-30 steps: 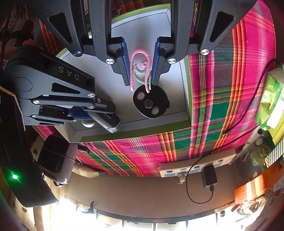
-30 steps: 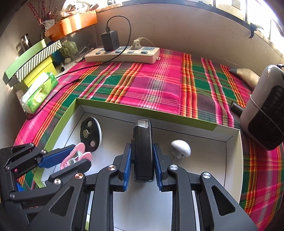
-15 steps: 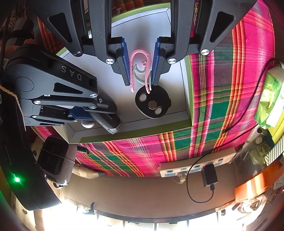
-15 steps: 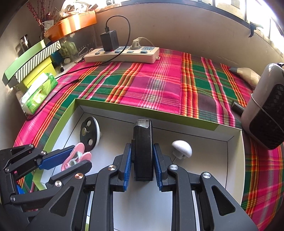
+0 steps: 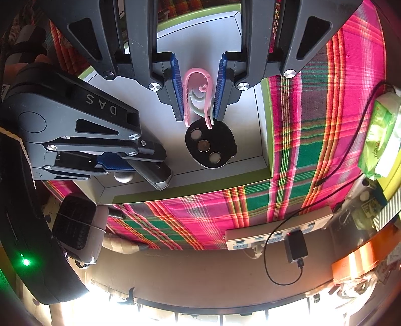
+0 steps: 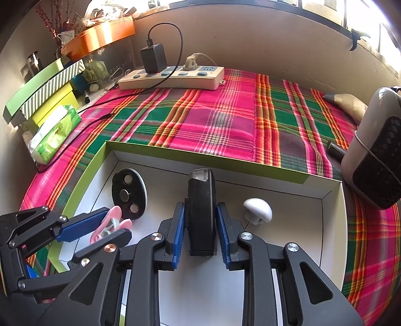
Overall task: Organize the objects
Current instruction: 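Open the right tool to drop the stapler while the left tool releases the hook into the box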
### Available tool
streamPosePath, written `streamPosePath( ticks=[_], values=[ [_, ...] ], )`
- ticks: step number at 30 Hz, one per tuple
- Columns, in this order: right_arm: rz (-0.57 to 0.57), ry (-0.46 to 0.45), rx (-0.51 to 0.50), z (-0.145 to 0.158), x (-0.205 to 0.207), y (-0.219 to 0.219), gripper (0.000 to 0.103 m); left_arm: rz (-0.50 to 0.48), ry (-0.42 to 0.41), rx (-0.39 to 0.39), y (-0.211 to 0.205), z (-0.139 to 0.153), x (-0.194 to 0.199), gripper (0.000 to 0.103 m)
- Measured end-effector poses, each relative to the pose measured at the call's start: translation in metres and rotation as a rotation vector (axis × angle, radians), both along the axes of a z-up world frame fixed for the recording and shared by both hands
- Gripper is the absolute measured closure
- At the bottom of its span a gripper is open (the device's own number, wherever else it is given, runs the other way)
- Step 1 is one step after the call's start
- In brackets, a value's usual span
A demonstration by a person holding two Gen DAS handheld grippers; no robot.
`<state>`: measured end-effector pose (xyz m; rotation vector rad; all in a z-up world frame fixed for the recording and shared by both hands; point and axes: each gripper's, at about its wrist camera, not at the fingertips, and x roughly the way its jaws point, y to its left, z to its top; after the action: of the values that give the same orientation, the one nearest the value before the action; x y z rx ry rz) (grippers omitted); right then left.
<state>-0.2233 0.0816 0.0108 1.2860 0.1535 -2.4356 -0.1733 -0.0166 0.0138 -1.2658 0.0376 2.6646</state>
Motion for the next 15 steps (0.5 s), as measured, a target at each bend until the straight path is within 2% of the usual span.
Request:
streamPosePath(
  ticks=[3, 8, 15],
  values=[
    [0.002, -0.003, -0.011, 0.0005, 0.0003, 0.0000, 0.066, -0.001, 0.000, -0.004, -0.0002, -0.0007, -0.0003, 0.080],
    [-0.003, 0.011, -0.003, 0.0027, 0.0013, -0.0001, 0.066, -0.001, 0.001, -0.003, -0.0004, -0.0007, 0.0007, 0.075],
    [-0.011, 0.011, -0.016, 0.0049, 0.0046, 0.0034, 0.065, 0.006, -0.001, -0.004, -0.0044, 0.0000, 0.0016, 0.072]
  ],
)
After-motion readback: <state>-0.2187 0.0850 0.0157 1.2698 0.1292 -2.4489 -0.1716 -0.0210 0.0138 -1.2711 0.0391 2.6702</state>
